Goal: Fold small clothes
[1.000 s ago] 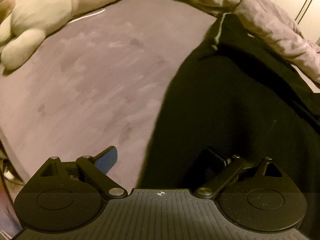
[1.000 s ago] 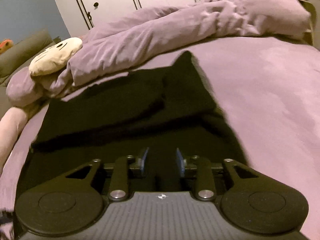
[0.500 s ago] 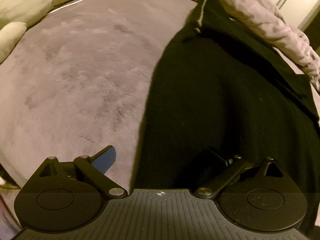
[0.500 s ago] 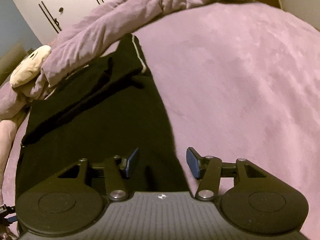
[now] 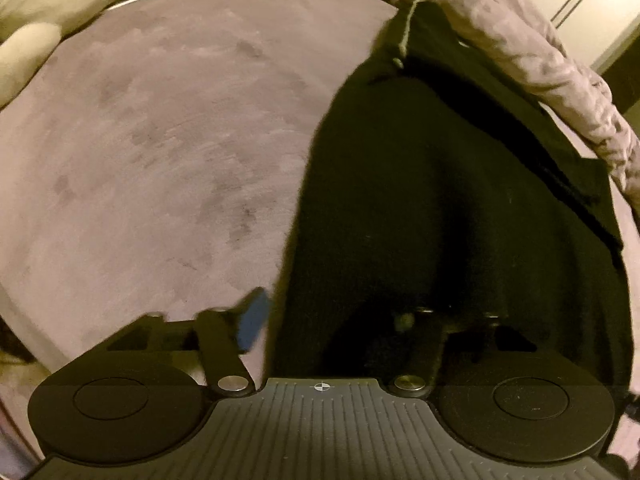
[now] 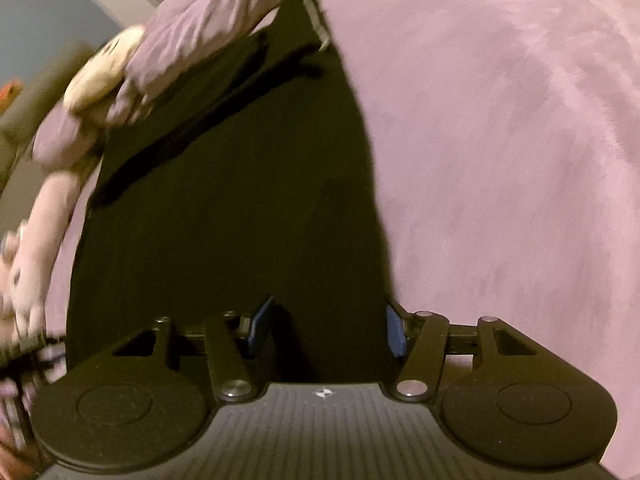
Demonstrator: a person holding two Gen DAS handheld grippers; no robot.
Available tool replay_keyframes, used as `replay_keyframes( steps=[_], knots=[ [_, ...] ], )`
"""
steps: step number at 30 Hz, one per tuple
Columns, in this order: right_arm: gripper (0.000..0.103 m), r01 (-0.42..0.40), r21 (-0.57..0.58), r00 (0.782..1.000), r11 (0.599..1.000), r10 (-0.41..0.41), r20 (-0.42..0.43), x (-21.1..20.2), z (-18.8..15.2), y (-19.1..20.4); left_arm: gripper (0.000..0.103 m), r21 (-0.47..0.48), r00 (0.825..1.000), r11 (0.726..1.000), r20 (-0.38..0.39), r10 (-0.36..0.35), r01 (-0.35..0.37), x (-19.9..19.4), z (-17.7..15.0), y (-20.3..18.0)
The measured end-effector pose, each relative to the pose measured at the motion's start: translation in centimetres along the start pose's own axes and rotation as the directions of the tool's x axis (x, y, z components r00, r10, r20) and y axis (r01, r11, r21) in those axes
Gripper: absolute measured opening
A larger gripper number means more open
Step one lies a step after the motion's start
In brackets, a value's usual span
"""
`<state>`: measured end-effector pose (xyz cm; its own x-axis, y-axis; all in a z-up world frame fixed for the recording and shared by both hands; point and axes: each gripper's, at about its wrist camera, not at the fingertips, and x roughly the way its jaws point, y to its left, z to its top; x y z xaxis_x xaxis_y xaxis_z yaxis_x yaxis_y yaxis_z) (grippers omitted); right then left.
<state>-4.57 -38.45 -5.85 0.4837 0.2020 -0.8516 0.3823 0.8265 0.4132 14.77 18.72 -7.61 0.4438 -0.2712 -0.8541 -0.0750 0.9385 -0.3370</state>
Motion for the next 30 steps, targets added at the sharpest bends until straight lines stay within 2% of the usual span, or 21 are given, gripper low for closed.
replay_keyframes(
  steps=[1,2,3,5,7,12,15,22,23,24,25,26,27,30],
  knots=[
    [0.056,-0.003,-0.006,1.000,1.000,0.003,-0.006,-0.2,-0.3,0.1,0.045,-0.012,1.000,1.000,-0.007,-0.009,0.009,-0.1,0.0,0.3],
    [0.052,-0.005,-0.008,1.000,1.000,0.005,-0.010,-0.4,-0.5,0.1,0.032,-0.027,0.999,0.999,-0.020,-0.026,0.026,-0.2,0.0,0.6],
    [0.045,-0.017,-0.001,1.000,1.000,0.017,-0.025,-0.5,-0.8,0.1,0.025,-0.048,0.999,0.998,-0.031,-0.036,0.034,-0.2,0.0,0.9],
    [0.041,-0.025,0.006,0.999,1.000,0.025,-0.034,-0.7,-1.1,0.0,0.023,-0.080,0.998,0.996,-0.042,-0.052,0.049,-0.2,0.0,1.5],
    [0.036,-0.041,0.006,0.998,0.999,0.041,-0.042,-1.0,-1.4,0.0,0.027,-0.087,0.998,0.995,-0.045,-0.051,0.047,-0.4,-0.2,1.7],
    [0.037,-0.048,0.024,0.997,0.999,0.049,-0.063,-0.6,-1.9,-0.2,0.049,-0.097,0.994,0.990,-0.048,-0.103,0.098,-0.5,-0.9,1.7],
    [0.038,-0.041,0.014,0.996,0.999,0.041,-0.073,-0.5,-1.8,-0.1,0.059,-0.088,0.988,0.987,-0.064,-0.140,0.134,-0.4,-1.2,1.2],
    [0.036,-0.076,0.015,0.989,0.997,0.077,-0.129,-0.2,-1.9,-0.2,0.058,-0.045,0.976,0.981,-0.101,-0.194,0.190,-0.3,-2.2,0.7],
    [0.031,-0.073,0.003,0.989,0.997,0.073,-0.130,-0.1,-2.0,-0.1,0.052,-0.044,0.976,0.981,-0.099,-0.193,0.189,-0.2,-2.2,0.7],
    [0.025,-0.068,-0.013,0.990,0.998,0.066,-0.127,-0.1,-2.1,0.0,0.042,-0.042,0.979,0.984,-0.098,-0.179,0.176,-0.1,-2.3,0.8],
    [0.022,-0.059,-0.030,0.991,0.998,0.055,-0.122,-0.1,-2.2,0.1,0.036,-0.040,0.982,0.987,-0.100,-0.157,0.154,0.0,-2.2,0.8],
    [0.018,-0.056,-0.038,0.992,0.998,0.051,-0.119,-0.1,-2.2,0.2,0.023,-0.041,0.986,0.990,-0.102,-0.135,0.131,0.1,-2.2,0.9],
    [0.015,-0.055,-0.044,0.992,0.998,0.050,-0.114,-0.2,-2.2,0.1,0.017,-0.051,0.987,0.992,-0.106,-0.121,0.116,0.2,-2.1,1.1],
    [0.010,-0.065,-0.050,0.994,0.997,0.060,-0.096,-0.8,-2.0,0.4,0.013,-0.080,0.985,0.988,-0.106,-0.137,0.129,-0.2,-1.8,1.4]
  ],
)
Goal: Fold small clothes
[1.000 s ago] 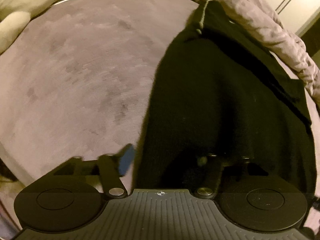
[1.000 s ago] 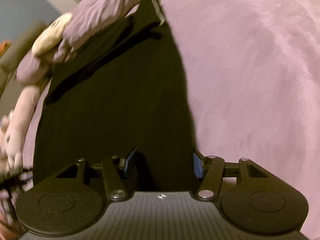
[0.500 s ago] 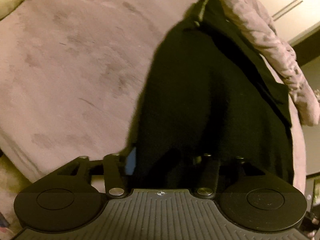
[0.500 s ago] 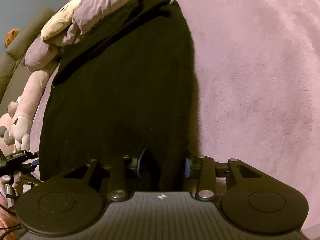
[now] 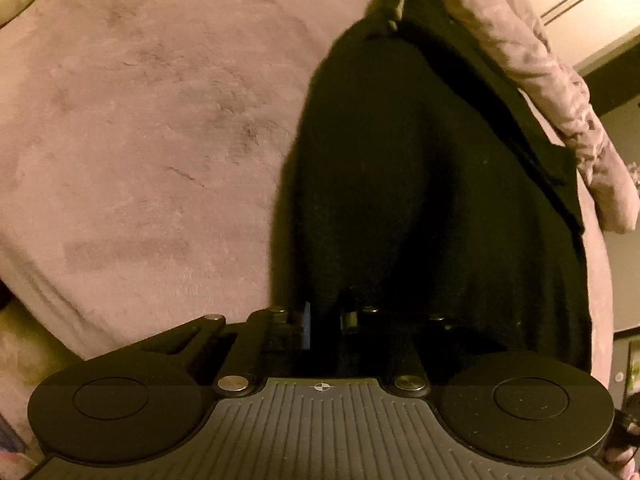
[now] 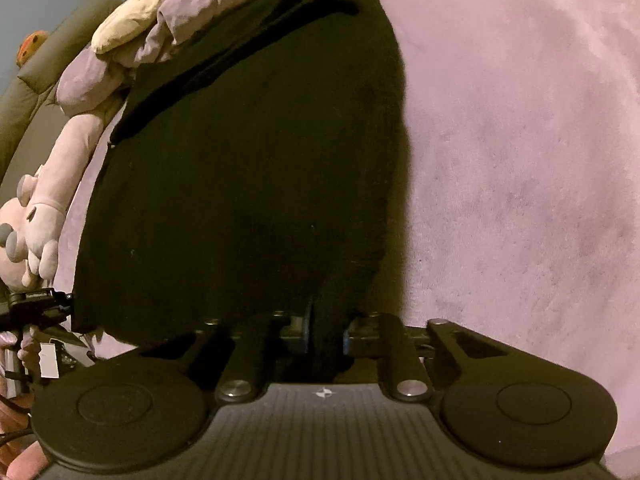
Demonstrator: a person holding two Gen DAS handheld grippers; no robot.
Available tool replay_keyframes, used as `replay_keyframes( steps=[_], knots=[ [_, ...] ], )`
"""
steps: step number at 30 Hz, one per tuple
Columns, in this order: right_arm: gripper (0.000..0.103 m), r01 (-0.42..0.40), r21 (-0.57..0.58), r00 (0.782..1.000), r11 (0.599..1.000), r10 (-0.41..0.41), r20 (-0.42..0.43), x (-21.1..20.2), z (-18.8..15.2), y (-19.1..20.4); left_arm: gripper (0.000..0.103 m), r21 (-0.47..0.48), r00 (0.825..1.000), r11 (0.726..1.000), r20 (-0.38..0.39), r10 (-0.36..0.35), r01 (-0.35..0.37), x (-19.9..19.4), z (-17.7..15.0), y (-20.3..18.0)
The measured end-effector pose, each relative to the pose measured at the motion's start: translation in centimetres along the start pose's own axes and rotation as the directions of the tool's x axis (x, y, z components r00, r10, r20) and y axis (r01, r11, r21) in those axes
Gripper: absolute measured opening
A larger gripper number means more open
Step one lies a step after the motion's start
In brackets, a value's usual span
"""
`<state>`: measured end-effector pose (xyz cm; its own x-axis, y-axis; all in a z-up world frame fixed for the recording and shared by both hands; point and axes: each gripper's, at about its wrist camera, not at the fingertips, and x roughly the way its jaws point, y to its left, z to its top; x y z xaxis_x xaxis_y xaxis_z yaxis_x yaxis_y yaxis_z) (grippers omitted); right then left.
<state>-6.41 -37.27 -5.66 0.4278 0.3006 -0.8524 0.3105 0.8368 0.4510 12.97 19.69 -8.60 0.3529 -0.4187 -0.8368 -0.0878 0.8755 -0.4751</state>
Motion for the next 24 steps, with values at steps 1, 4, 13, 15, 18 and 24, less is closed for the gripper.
replay_keyframes(
  steps=[1,4,13,15,18,24],
  knots=[
    [0.010,-0.014,0.006,1.000,1.000,0.014,0.016,-0.5,0.1,0.1,0.013,0.002,1.000,1.000,0.002,0.000,0.000,-0.2,0.1,-0.2],
    [0.010,-0.083,0.037,0.994,0.996,0.080,0.074,-2.1,0.5,0.3,0.012,0.005,0.999,1.000,0.031,-0.031,0.031,-1.5,0.4,-0.9],
    [0.009,-0.278,0.116,0.935,0.954,0.241,0.261,-5.9,4.3,0.8,0.012,-0.039,0.962,0.981,0.208,-0.177,0.189,-7.4,5.6,-3.1],
    [0.009,-0.309,0.122,0.919,0.943,0.263,0.295,-6.4,5.7,1.0,0.012,-0.023,0.955,0.981,0.234,-0.182,0.192,-8.1,7.3,-4.1],
    [0.009,-0.320,0.107,0.902,0.941,0.268,0.339,-6.4,8.8,1.8,0.010,-0.005,0.944,0.978,0.261,-0.202,0.210,-8.2,9.9,-5.5],
    [0.009,-0.292,0.064,0.876,0.954,0.241,0.418,-5.7,15.2,2.9,0.009,0.025,0.933,0.979,0.300,-0.198,0.200,-6.3,15.9,-8.7]
  ],
)
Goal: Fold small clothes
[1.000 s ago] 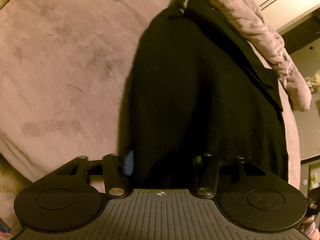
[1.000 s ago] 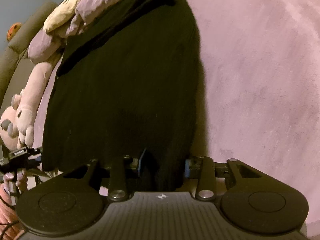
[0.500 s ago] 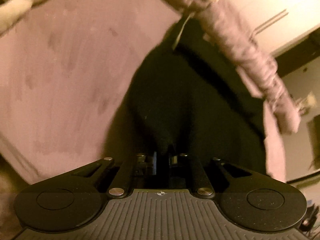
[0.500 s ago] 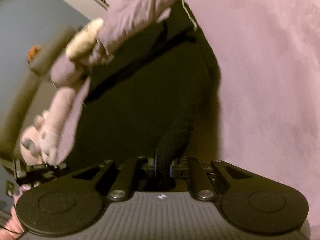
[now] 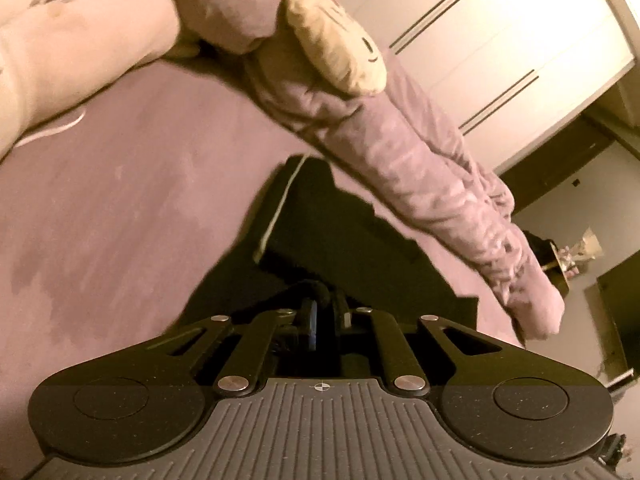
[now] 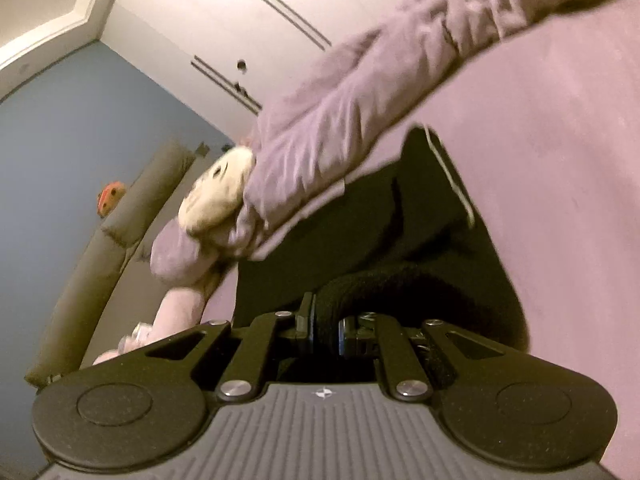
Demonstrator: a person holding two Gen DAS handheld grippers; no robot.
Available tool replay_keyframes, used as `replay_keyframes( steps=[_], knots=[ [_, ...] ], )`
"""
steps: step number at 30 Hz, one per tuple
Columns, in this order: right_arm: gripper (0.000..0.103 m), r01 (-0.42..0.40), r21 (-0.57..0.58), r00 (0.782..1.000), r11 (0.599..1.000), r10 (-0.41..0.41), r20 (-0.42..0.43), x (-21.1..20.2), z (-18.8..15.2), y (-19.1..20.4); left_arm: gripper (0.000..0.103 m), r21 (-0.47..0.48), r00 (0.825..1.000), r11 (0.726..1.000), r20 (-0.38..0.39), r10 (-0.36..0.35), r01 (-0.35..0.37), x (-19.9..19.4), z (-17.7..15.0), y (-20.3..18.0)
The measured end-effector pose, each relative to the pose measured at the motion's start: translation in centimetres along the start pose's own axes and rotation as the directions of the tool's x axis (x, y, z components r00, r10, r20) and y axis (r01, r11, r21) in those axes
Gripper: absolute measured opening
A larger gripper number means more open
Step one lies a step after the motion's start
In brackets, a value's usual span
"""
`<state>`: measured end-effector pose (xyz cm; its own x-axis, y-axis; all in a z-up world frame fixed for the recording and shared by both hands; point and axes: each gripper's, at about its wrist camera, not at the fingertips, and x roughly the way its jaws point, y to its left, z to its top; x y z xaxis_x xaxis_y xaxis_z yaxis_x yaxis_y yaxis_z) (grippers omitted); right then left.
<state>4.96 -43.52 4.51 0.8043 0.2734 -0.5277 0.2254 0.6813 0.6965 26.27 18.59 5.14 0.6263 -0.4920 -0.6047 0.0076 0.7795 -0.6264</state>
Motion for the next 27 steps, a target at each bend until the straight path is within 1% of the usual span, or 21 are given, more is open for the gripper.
replay_keyframes(
  steps=[3,9,12,16,20,23,27],
  knots=[
    [0.009,0.023,-0.013,0.999,1.000,-0.023,0.038,2.9,2.7,0.2,0.009,-0.025,1.000,1.000,0.018,0.000,0.001,2.3,2.5,-0.5],
    [0.009,0.107,-0.055,0.991,0.993,-0.102,0.087,8.2,7.1,0.5,0.009,-0.040,0.998,0.998,0.051,0.046,-0.044,6.8,6.9,-1.0],
    [0.009,0.163,-0.073,0.981,0.984,-0.153,0.123,10.5,9.1,0.5,0.009,-0.011,0.995,0.997,0.072,0.073,-0.073,8.7,8.4,-1.9],
    [0.009,0.215,-0.052,0.968,0.975,-0.206,0.146,13.8,11.4,-0.5,0.008,-0.004,0.992,0.994,0.074,0.105,-0.105,11.5,10.4,-2.5],
    [0.009,0.267,-0.060,0.954,0.962,-0.255,0.156,16.9,12.6,-1.2,0.009,-0.002,0.986,0.989,0.079,0.145,-0.146,13.8,11.7,-2.5],
    [0.009,0.292,-0.075,0.945,0.953,-0.276,0.177,18.7,13.5,-1.2,0.009,-0.012,0.983,0.987,0.092,0.159,-0.159,15.3,12.9,-2.5],
    [0.009,0.346,-0.111,0.927,0.932,-0.321,0.197,21.1,14.7,-1.1,0.009,-0.004,0.974,0.979,0.104,0.202,-0.202,17.4,14.0,-2.6]
  ],
)
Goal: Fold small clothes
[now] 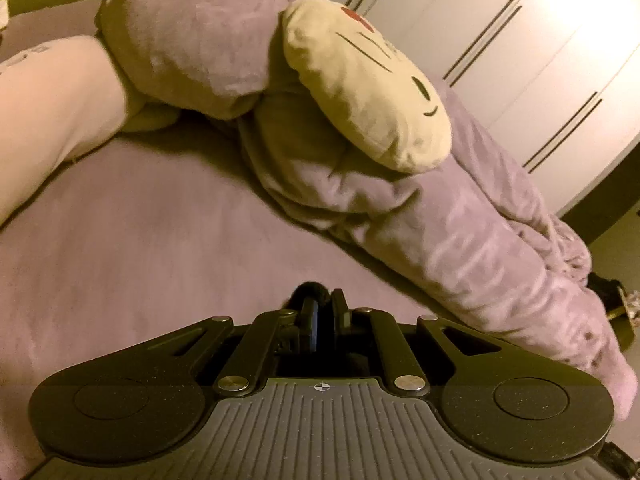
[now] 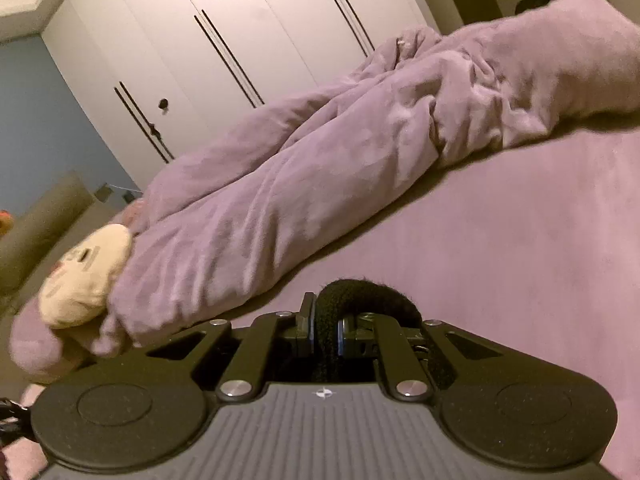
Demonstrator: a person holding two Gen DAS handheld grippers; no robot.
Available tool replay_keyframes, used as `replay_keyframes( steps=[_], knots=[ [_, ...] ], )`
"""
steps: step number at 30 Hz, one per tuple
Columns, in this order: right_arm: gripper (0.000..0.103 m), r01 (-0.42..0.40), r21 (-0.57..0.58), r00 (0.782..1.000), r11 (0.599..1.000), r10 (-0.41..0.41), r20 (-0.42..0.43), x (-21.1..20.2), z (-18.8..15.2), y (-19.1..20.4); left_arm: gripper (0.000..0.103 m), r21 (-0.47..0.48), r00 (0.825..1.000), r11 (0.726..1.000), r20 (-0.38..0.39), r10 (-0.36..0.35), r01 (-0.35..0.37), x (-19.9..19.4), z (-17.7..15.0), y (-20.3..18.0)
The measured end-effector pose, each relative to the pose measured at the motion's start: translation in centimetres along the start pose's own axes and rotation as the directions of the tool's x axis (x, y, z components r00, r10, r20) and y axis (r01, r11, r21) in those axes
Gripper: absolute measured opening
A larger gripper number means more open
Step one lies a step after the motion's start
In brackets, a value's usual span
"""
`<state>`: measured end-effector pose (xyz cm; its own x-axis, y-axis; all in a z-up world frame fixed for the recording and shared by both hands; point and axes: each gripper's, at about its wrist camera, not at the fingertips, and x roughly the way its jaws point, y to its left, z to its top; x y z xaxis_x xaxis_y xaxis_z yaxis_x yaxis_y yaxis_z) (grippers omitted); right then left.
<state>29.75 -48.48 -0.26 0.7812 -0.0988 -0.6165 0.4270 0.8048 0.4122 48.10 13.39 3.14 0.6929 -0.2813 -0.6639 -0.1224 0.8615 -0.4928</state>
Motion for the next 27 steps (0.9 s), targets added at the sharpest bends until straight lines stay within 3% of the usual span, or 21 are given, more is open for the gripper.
replay_keyframes(
  steps=[9,16,17,20,22,25,26,27],
  knots=[
    [0.009,0.053,-0.061,0.999,0.997,-0.052,0.010,4.1,-0.6,0.5,0.009,0.057,0.995,0.993,0.017,0.099,-0.100,3.8,-0.6,-0.2],
    [0.009,0.099,-0.127,0.995,0.987,-0.098,0.014,5.7,-2.2,0.2,0.017,0.180,0.981,0.964,0.044,0.191,-0.196,5.4,-2.2,-1.4],
    [0.009,0.099,-0.125,0.995,0.987,-0.099,0.011,5.8,-2.3,0.0,0.025,0.201,0.979,0.958,0.053,0.196,-0.203,5.4,-2.5,-1.8],
    [0.009,0.106,-0.143,0.994,0.984,-0.106,0.011,6.1,-2.4,-0.2,0.062,0.223,0.968,0.945,0.131,0.212,-0.237,4.4,-2.8,-2.6],
    [0.009,0.113,-0.123,0.994,0.986,-0.113,0.005,6.2,-2.2,-0.4,0.067,0.226,0.960,0.940,0.175,0.220,-0.256,3.4,-2.8,-2.8],
    [0.011,0.140,-0.062,0.990,0.988,-0.139,0.031,5.2,-2.2,-0.8,0.067,0.247,0.960,0.932,0.161,0.231,-0.265,1.9,-3.4,-2.9],
    [0.016,0.154,-0.061,0.987,0.986,-0.151,0.051,4.7,-2.4,-0.8,0.068,0.251,0.965,0.935,0.148,0.219,-0.251,1.1,-4.2,-2.7],
    [0.032,0.175,-0.069,0.982,0.982,-0.168,0.089,4.1,-2.7,-0.7,0.071,0.255,0.970,0.939,0.137,0.203,-0.233,0.6,-4.9,-2.5]
  ],
)
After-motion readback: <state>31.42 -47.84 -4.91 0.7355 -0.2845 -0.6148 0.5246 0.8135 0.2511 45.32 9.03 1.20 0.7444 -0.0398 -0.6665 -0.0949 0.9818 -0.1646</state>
